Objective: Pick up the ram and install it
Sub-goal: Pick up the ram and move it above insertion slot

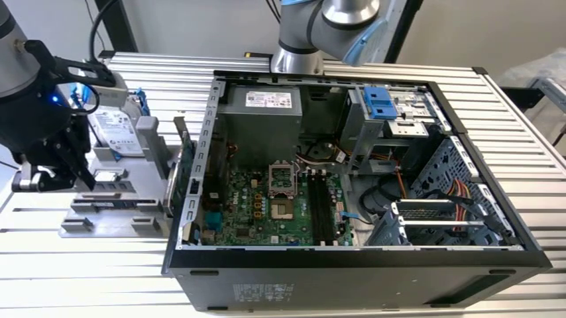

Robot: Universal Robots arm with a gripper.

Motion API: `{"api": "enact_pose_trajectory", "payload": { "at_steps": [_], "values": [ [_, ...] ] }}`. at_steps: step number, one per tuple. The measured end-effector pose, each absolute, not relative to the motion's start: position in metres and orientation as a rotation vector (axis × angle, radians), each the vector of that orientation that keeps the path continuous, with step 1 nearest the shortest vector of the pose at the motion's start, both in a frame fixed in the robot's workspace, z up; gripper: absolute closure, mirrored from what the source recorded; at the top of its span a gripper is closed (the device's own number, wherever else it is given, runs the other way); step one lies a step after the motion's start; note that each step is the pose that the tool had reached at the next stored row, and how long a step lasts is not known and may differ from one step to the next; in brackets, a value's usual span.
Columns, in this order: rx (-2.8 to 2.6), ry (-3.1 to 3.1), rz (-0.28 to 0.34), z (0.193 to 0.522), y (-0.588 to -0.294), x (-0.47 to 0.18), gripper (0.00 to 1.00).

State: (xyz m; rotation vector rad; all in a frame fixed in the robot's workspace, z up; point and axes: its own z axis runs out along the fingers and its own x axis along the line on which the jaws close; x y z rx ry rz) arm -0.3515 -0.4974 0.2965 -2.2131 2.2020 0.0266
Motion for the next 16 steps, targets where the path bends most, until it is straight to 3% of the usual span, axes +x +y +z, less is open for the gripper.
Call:
{"api": "enact_pose_trajectory", "payload": {
  "at_steps": [16],
  "values": [
    [-2.213, 2.202, 0.027, 0.3047, -0.4974, -0.3508, 1.0]
  ]
}}
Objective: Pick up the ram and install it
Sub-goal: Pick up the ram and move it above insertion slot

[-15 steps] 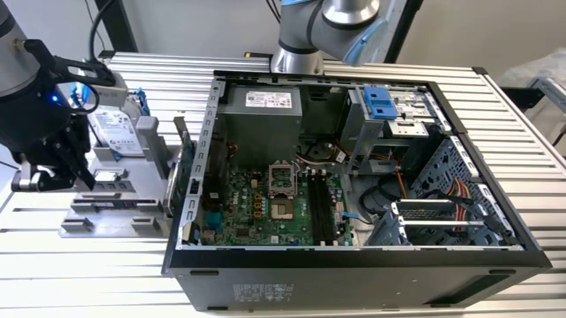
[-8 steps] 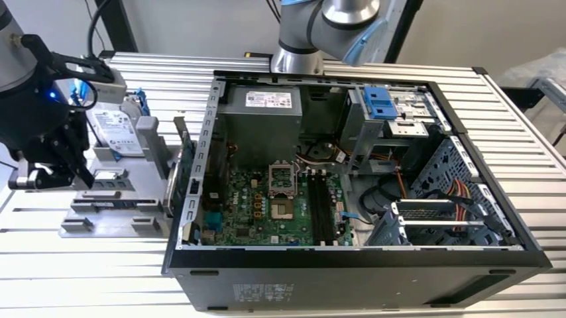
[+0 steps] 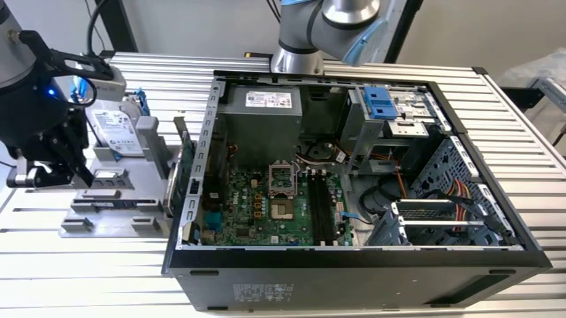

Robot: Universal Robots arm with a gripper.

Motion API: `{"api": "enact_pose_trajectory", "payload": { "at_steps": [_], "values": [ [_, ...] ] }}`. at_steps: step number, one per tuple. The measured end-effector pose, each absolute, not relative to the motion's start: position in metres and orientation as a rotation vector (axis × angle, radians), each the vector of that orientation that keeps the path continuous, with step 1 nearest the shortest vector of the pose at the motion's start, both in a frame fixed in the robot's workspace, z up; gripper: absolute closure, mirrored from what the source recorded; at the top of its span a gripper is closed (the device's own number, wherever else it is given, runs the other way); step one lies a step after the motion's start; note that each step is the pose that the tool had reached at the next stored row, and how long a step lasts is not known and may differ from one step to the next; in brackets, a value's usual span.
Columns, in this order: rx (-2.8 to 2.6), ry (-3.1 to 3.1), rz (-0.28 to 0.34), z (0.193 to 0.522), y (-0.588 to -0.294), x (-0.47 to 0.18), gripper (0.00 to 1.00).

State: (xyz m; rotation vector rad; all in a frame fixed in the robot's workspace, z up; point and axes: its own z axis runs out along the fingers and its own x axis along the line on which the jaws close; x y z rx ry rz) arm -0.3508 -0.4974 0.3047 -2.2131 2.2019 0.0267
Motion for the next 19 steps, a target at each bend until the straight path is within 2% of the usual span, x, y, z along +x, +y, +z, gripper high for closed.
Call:
{"api": "enact_pose_trajectory", "payload": {
  "at_steps": [19],
  "values": [
    [-2.213, 2.202, 0.027, 0.323, -0.497, -0.348, 1.0]
  ]
}}
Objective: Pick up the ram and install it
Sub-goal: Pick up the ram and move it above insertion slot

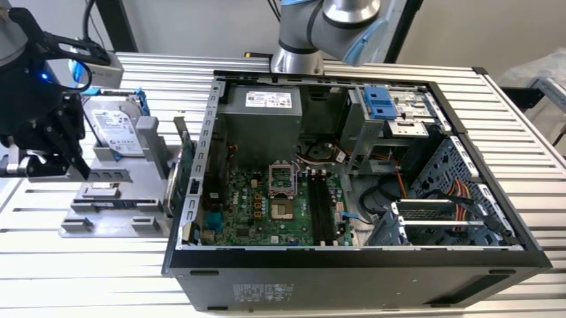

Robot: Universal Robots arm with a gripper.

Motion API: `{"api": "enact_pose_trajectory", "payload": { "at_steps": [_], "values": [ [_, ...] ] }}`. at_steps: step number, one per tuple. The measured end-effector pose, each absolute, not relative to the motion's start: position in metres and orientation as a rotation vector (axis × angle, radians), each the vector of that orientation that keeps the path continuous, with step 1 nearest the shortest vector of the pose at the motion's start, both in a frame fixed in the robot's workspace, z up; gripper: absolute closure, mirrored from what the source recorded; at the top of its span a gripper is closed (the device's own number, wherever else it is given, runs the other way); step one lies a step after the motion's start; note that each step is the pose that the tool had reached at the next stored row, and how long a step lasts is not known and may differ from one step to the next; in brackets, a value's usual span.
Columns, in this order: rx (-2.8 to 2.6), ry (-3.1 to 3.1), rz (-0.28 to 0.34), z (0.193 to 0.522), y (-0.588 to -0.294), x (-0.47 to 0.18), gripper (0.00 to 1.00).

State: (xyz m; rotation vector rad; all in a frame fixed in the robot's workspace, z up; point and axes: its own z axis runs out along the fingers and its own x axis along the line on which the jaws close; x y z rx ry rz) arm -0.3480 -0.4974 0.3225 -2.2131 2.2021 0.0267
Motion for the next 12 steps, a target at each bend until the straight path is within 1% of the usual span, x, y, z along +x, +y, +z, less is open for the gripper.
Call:
{"api": "enact_pose_trajectory", "payload": {
  "at_steps": [12],
  "values": [
    [-2.213, 2.202, 0.027, 0.335, -0.497, -0.348, 1.0]
  ]
}}
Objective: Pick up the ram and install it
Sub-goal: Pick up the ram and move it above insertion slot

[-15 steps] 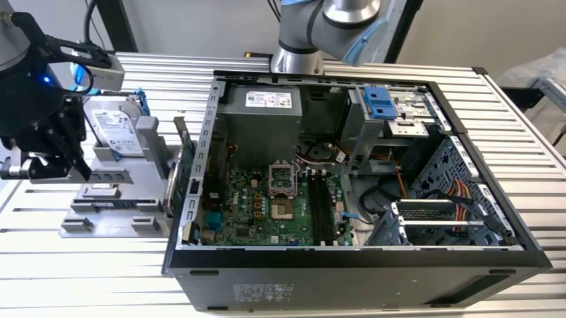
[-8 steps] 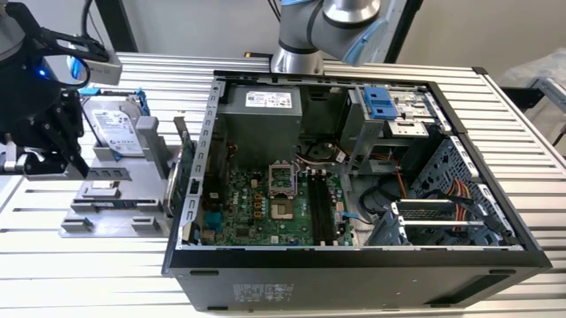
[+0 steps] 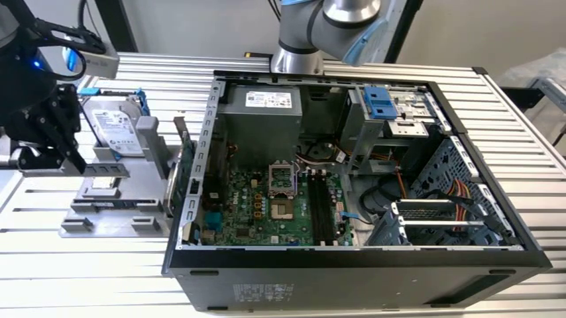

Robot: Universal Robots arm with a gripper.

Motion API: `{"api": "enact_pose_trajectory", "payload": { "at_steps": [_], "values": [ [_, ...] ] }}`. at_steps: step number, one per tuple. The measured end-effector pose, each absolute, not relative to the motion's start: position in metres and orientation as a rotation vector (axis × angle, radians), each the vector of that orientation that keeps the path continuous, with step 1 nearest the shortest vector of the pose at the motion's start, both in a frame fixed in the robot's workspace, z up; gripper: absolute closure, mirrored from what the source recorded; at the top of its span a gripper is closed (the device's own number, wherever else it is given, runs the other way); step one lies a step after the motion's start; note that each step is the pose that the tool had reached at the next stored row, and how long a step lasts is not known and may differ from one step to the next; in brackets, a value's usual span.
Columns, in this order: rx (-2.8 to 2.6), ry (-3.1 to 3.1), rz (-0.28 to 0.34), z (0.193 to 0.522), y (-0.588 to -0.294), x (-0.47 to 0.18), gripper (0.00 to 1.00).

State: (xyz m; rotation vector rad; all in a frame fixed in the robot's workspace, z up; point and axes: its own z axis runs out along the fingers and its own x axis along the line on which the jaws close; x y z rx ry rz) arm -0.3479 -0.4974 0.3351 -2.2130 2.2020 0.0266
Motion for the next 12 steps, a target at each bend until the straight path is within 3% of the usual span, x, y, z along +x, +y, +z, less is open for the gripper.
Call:
{"api": "enact_pose_trajectory", "payload": {
  "at_steps": [12],
  "values": [
    [-2.213, 2.202, 0.027, 0.349, -0.497, -0.348, 1.0]
  ]
}}
